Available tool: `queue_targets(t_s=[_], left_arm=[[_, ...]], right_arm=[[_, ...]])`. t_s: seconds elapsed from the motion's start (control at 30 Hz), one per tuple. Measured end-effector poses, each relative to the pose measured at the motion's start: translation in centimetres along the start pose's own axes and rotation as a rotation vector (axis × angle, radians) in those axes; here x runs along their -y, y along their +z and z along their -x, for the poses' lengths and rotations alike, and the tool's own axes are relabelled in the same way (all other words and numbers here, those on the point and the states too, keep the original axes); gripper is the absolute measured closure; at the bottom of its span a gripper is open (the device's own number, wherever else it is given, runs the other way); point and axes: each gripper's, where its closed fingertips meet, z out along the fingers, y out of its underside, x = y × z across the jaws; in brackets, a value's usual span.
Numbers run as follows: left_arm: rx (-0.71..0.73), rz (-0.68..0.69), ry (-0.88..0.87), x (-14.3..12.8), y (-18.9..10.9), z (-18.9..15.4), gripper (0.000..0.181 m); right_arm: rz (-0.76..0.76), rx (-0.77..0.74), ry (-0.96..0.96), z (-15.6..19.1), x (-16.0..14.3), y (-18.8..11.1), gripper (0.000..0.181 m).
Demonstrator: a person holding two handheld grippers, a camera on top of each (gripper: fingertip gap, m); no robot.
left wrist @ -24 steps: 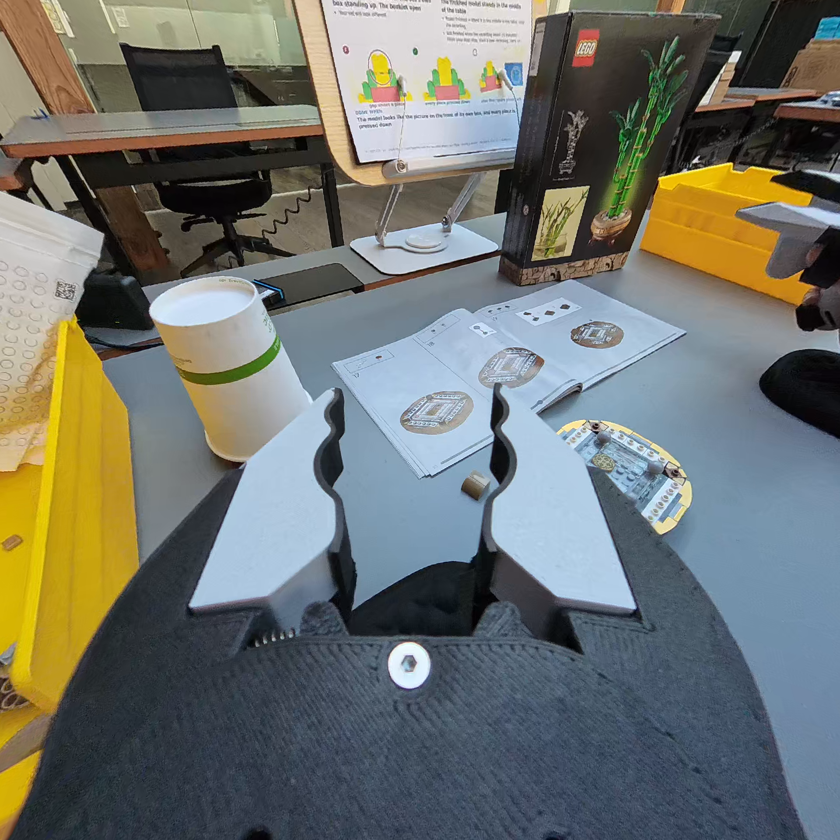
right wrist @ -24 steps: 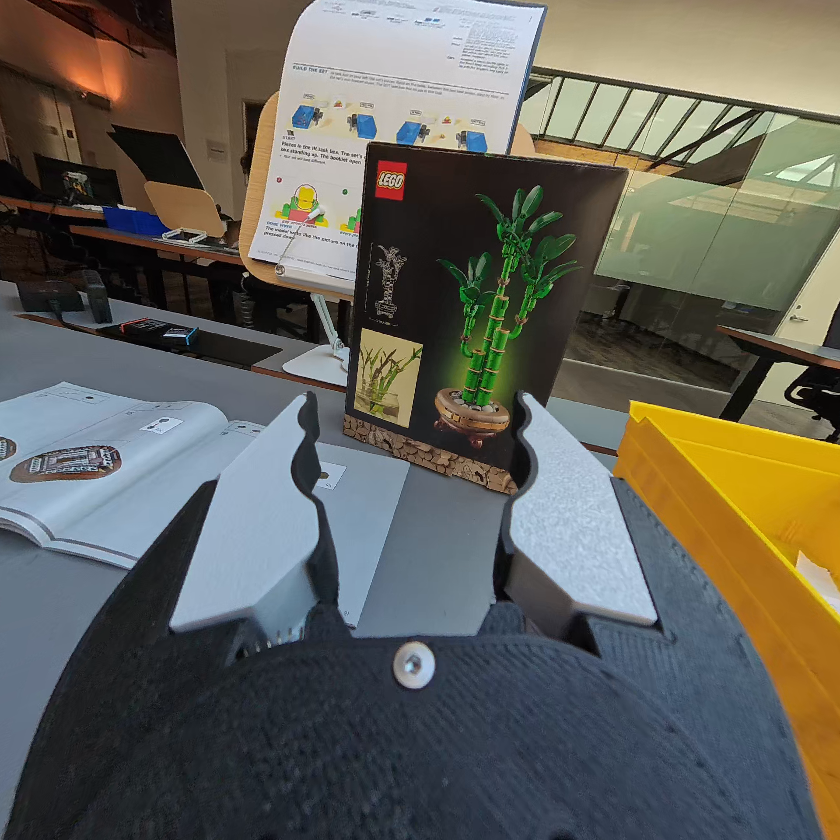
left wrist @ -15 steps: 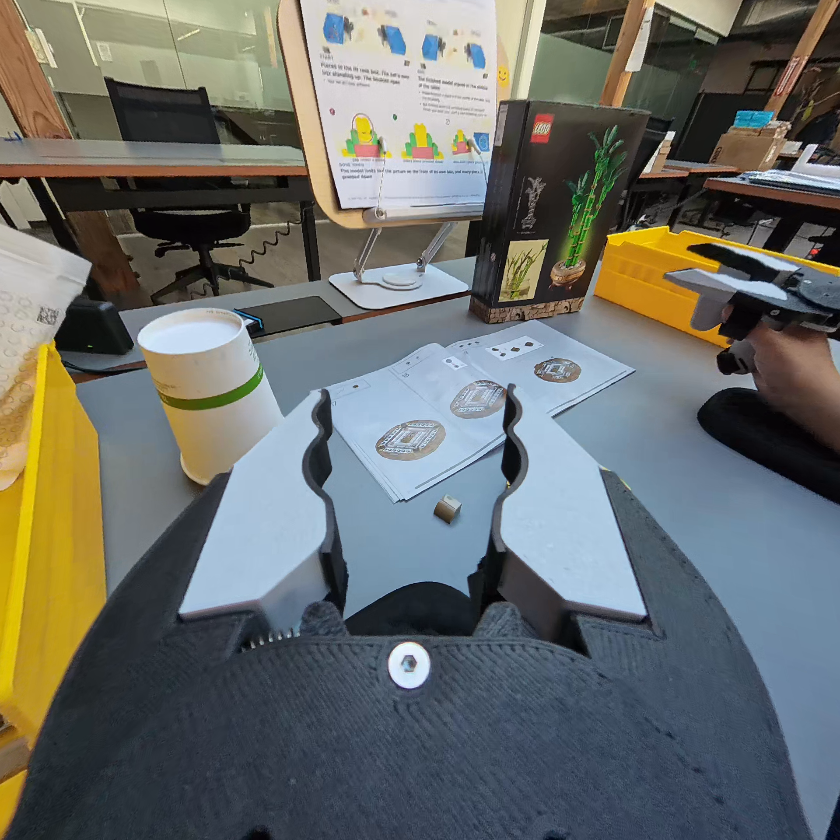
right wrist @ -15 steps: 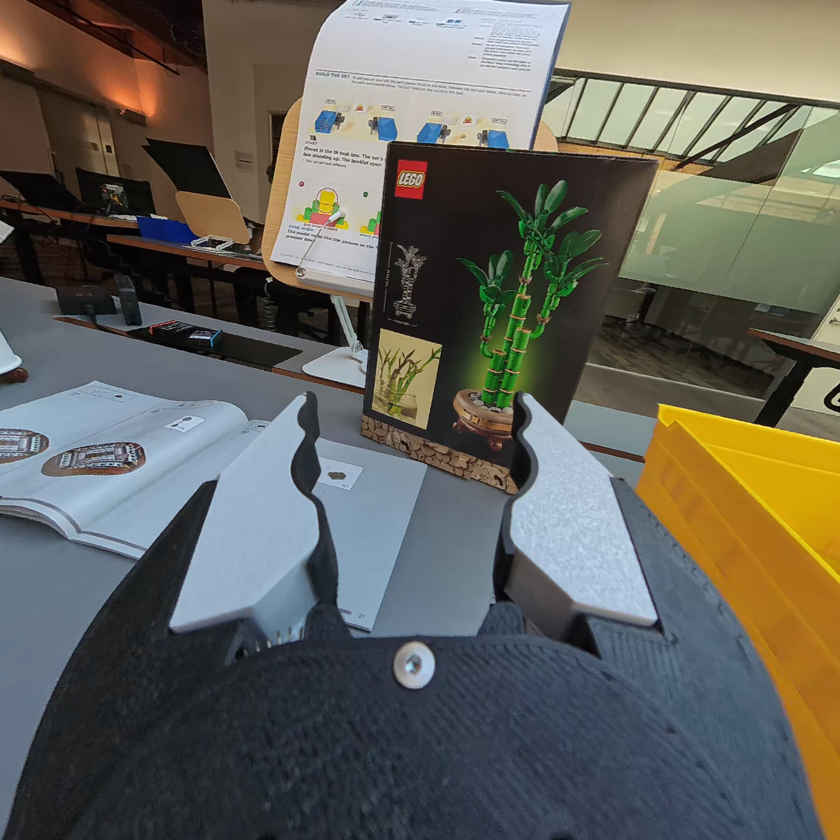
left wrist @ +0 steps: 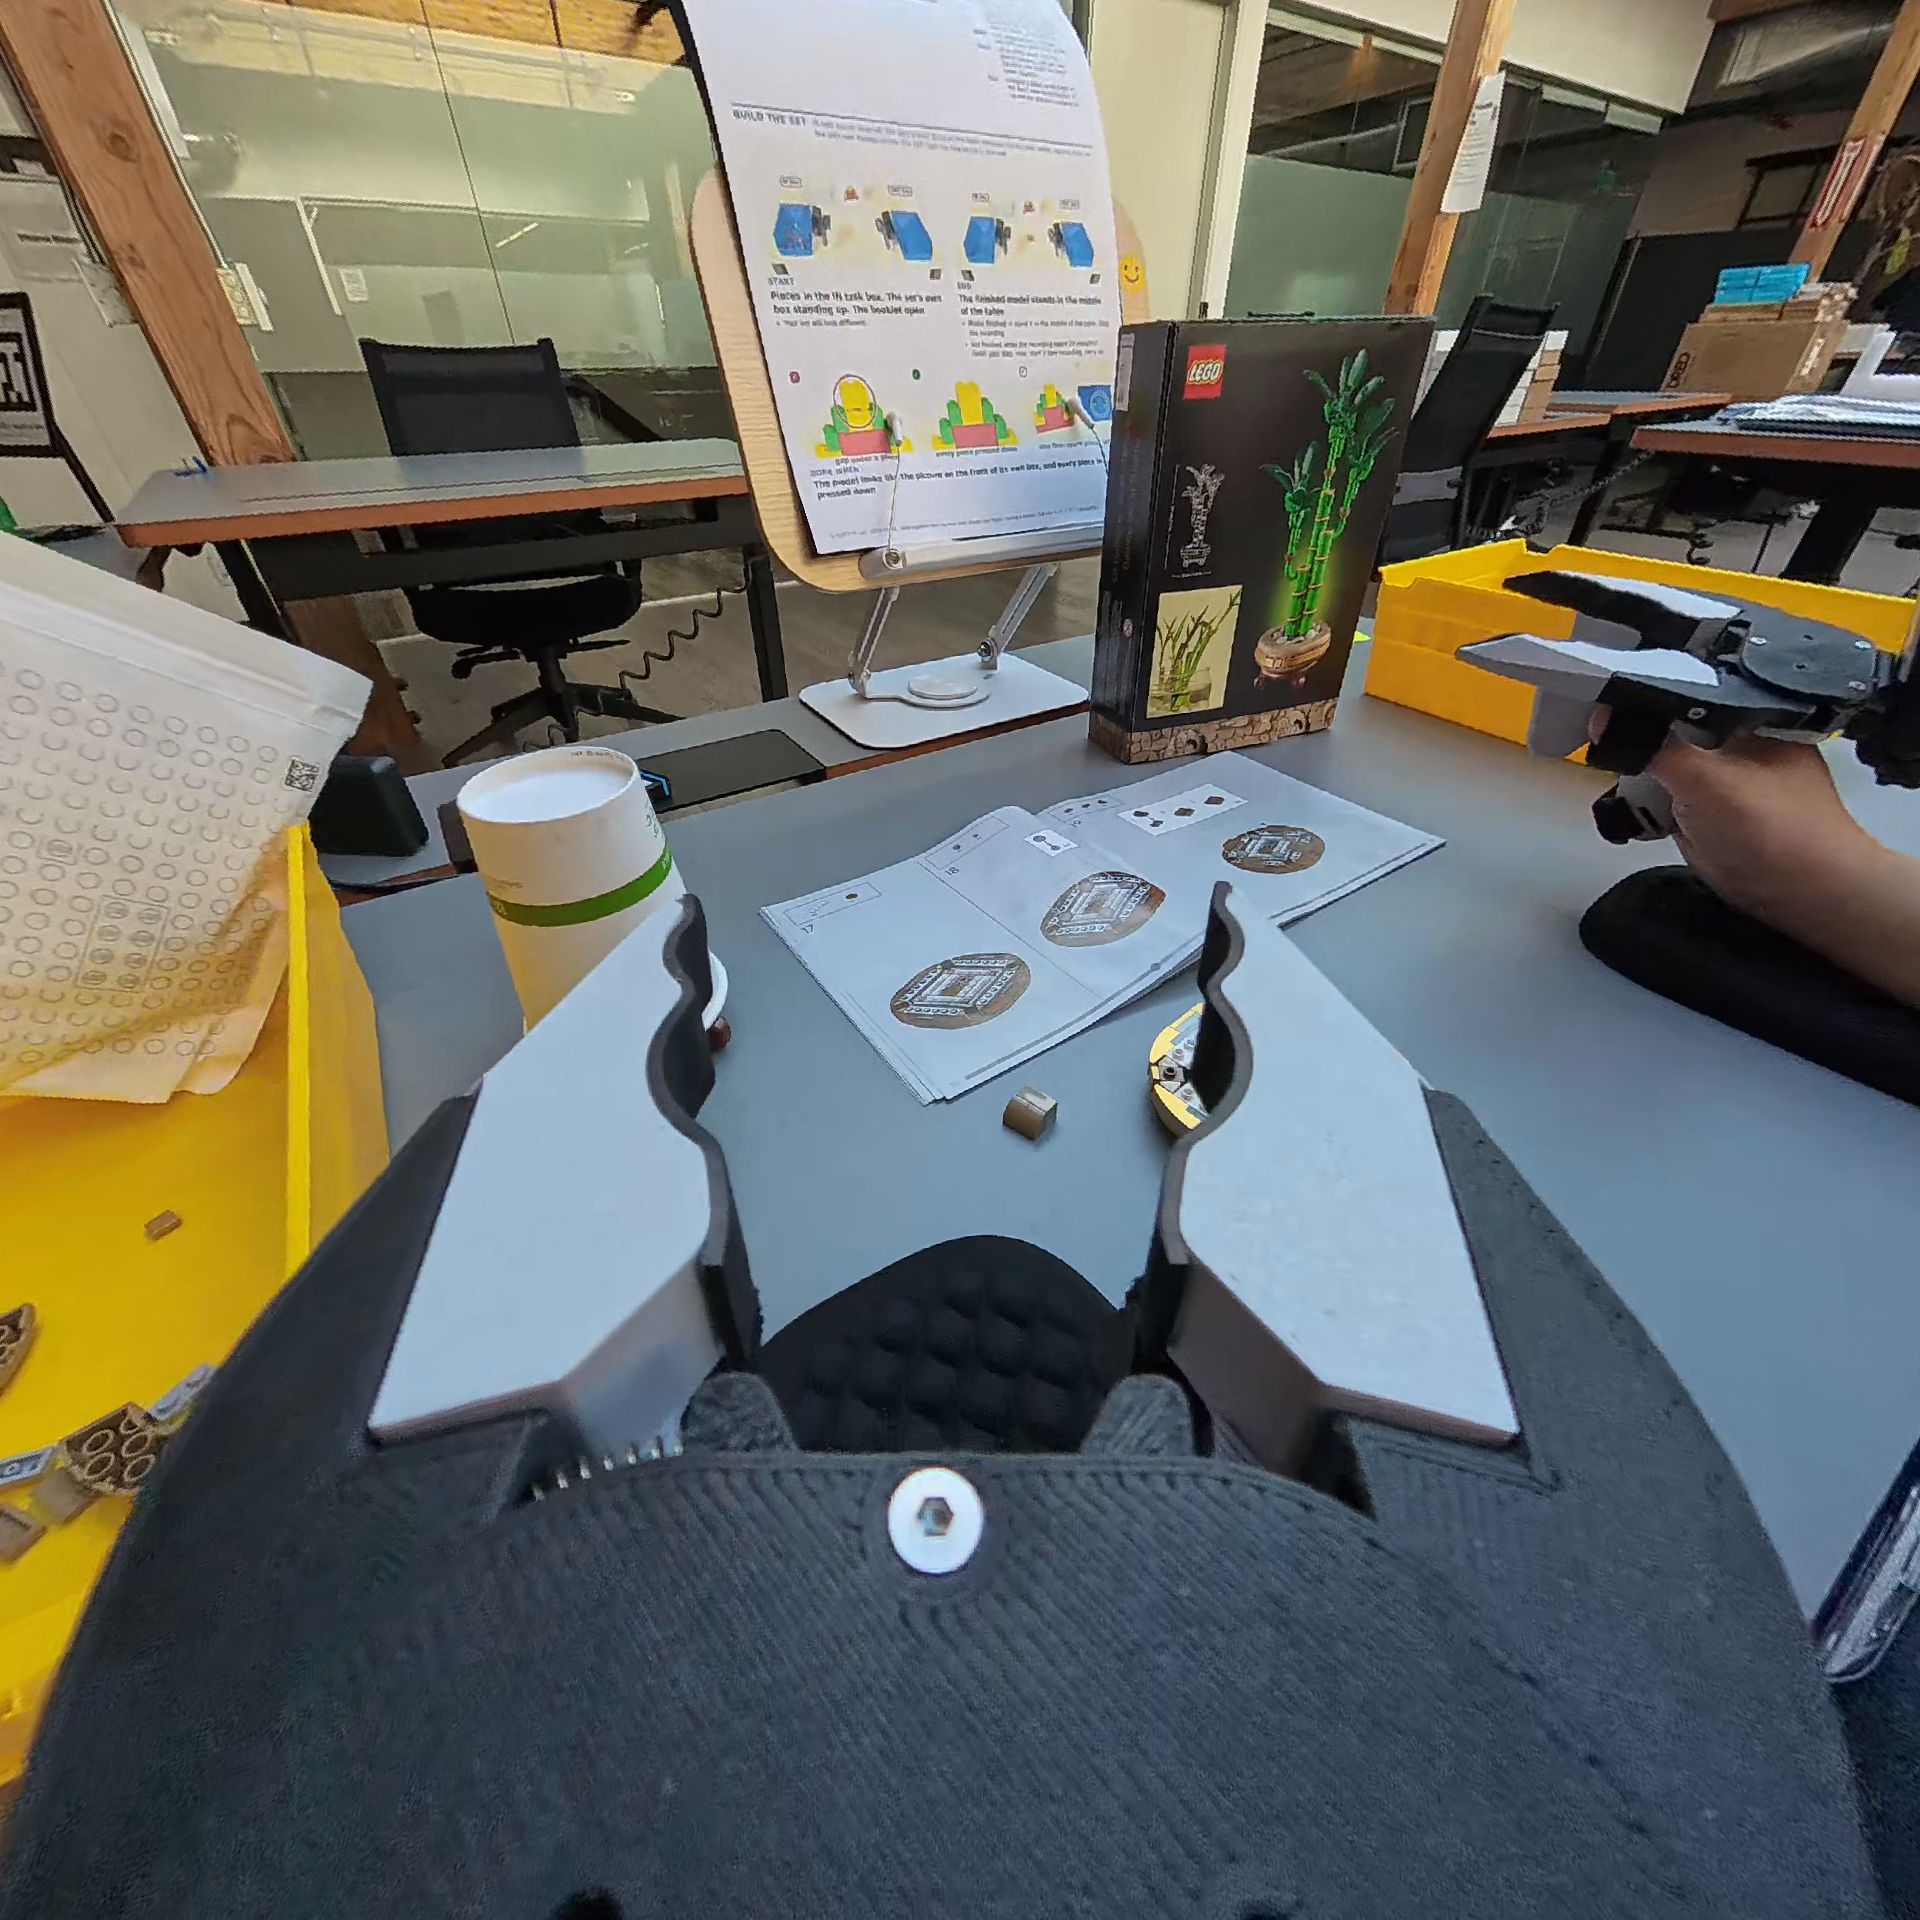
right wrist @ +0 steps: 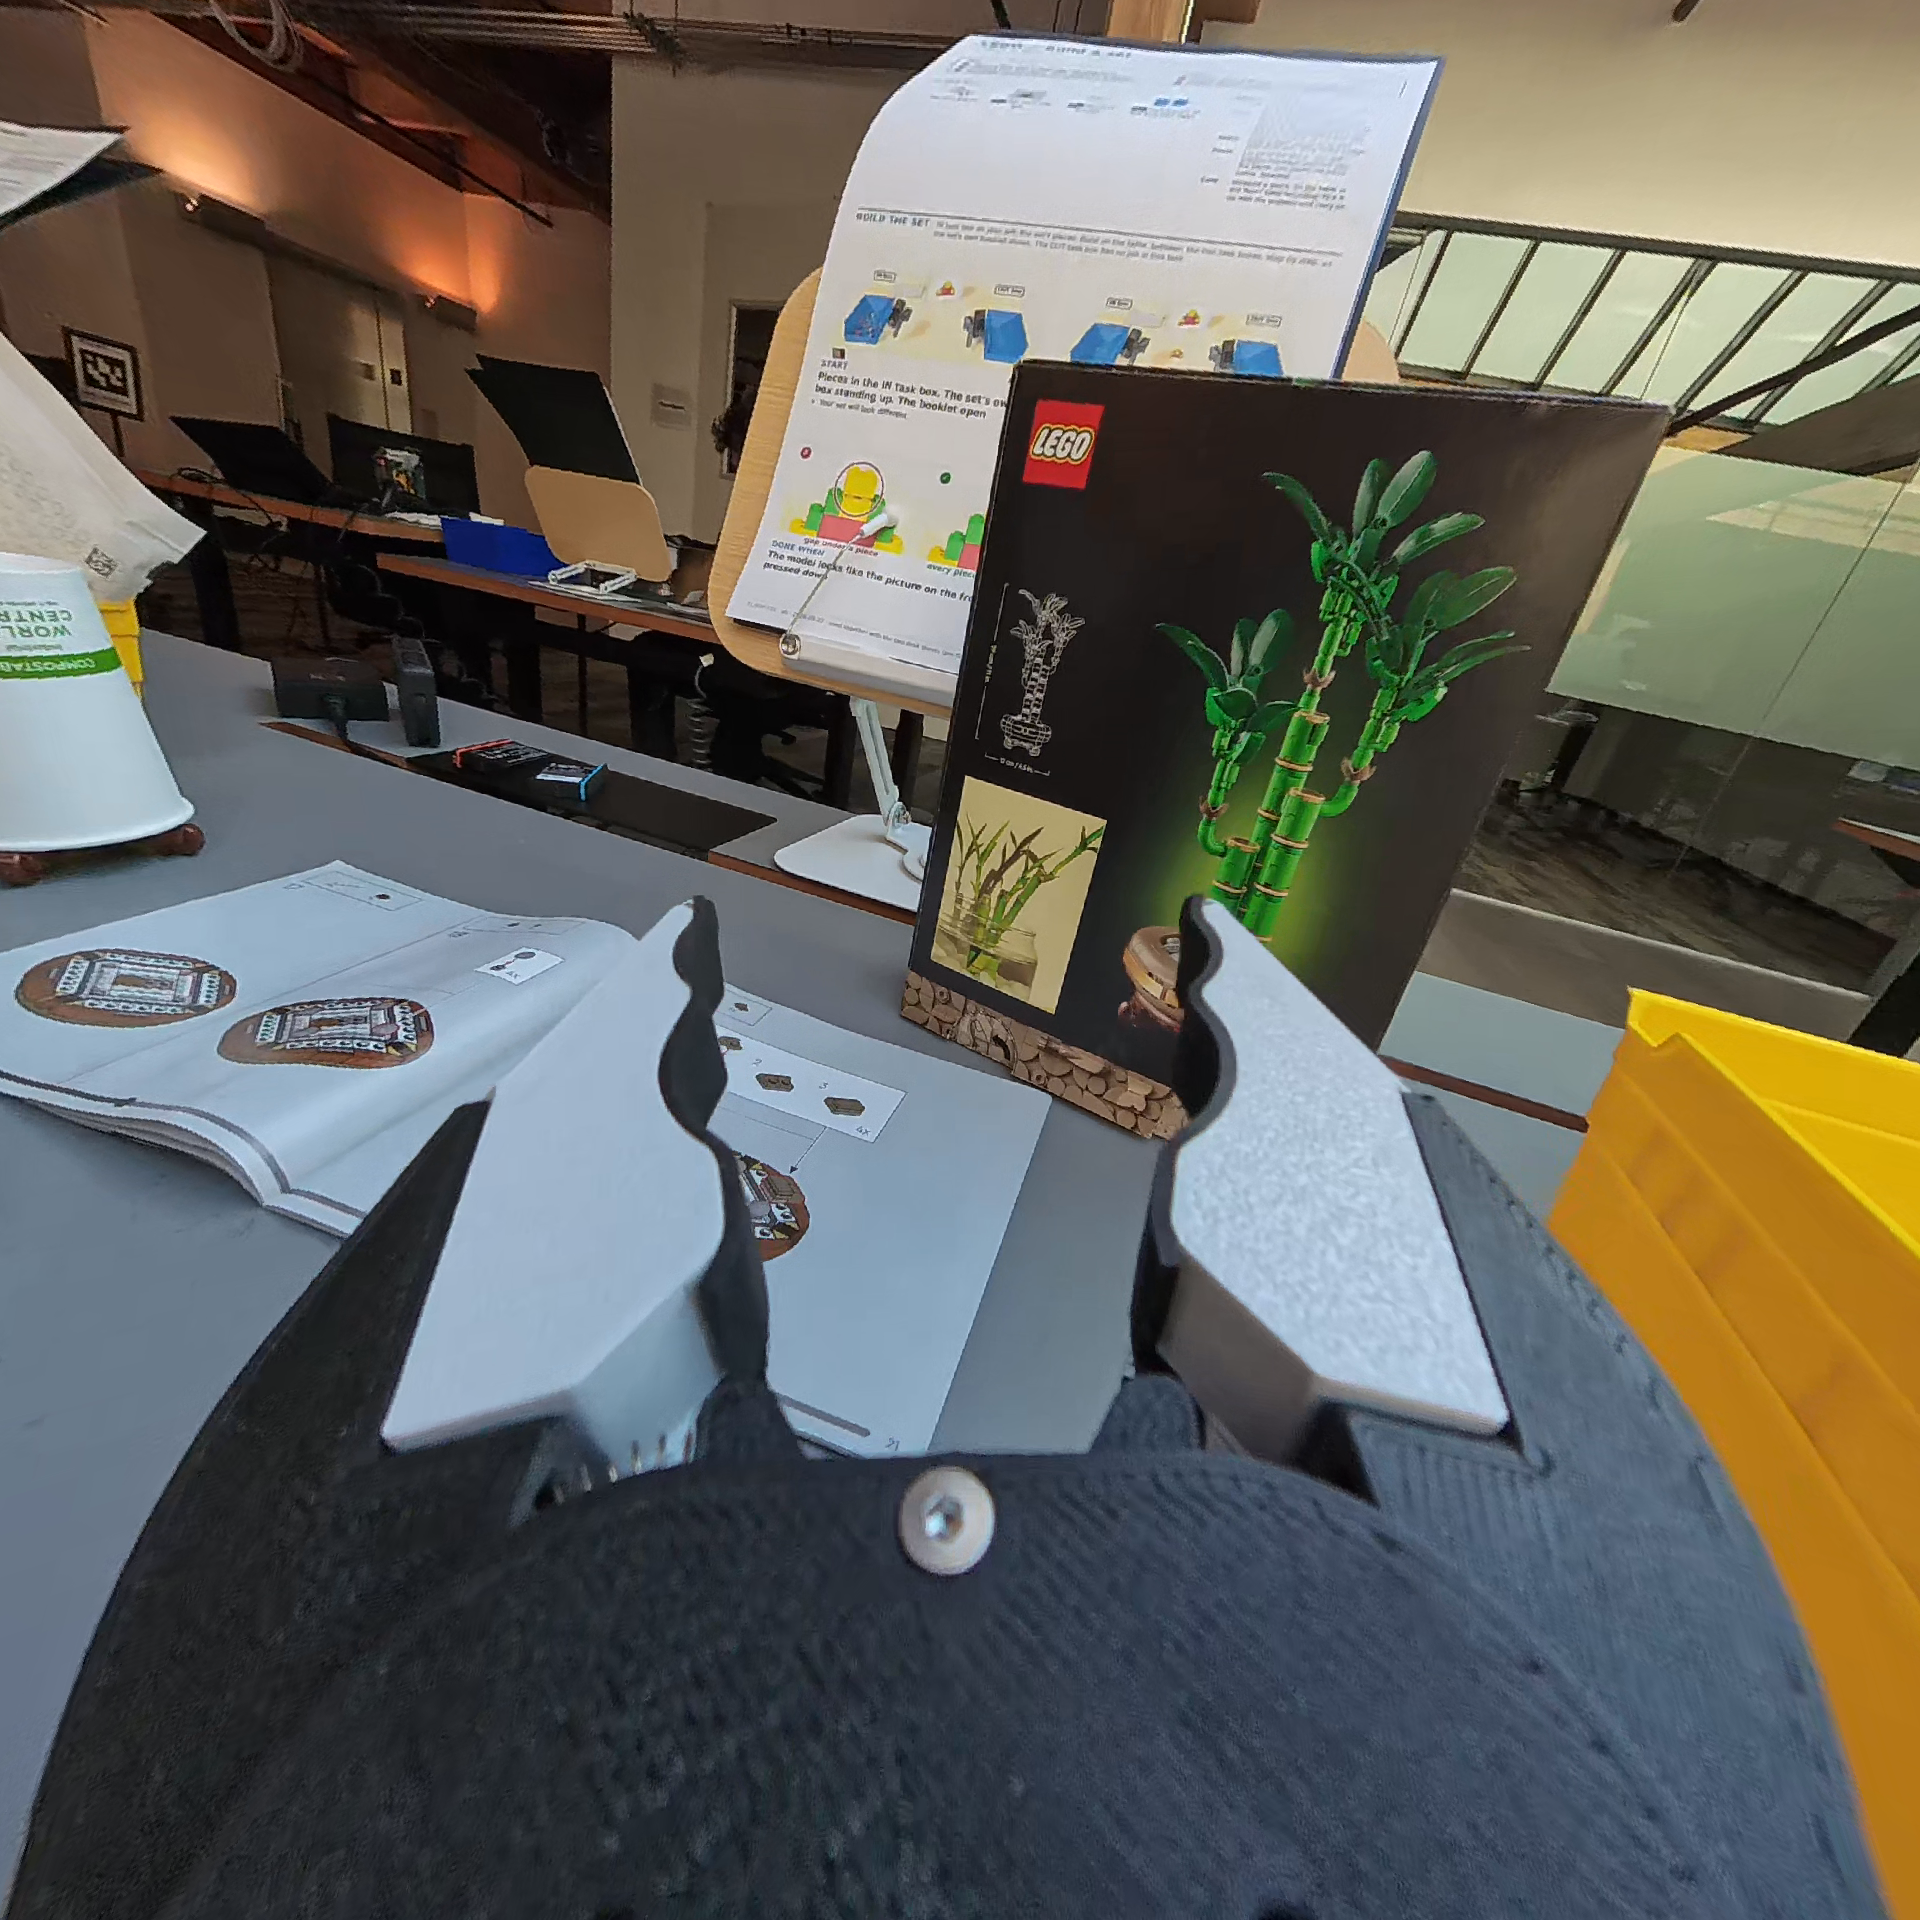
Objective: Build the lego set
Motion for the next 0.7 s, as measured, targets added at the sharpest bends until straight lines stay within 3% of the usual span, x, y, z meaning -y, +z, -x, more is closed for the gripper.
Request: queue_targets(t_s=[0.4, 0.6, 0.7], left_arm=[[-0.014, -0.018, -0.082, -1.1, -1.5, -0.7, 0.084], [-0.025, -0.011, -0.132, -2.1, -0.7, 0.0, 0.083], [-0.052, -0.042, -0.131, -0.8, 0.3, 0.7, 0.083]], right_arm=[[0.018, 0.025, 0.009, 0.6, -0.3, 0.2, 0.098], [0.036, 0.085, 0.022, 1.9, -0.6, 0.6, 0.098], [0.043, 0.155, 0.053, 3.0, -0.6, 0.8, 0.103]])
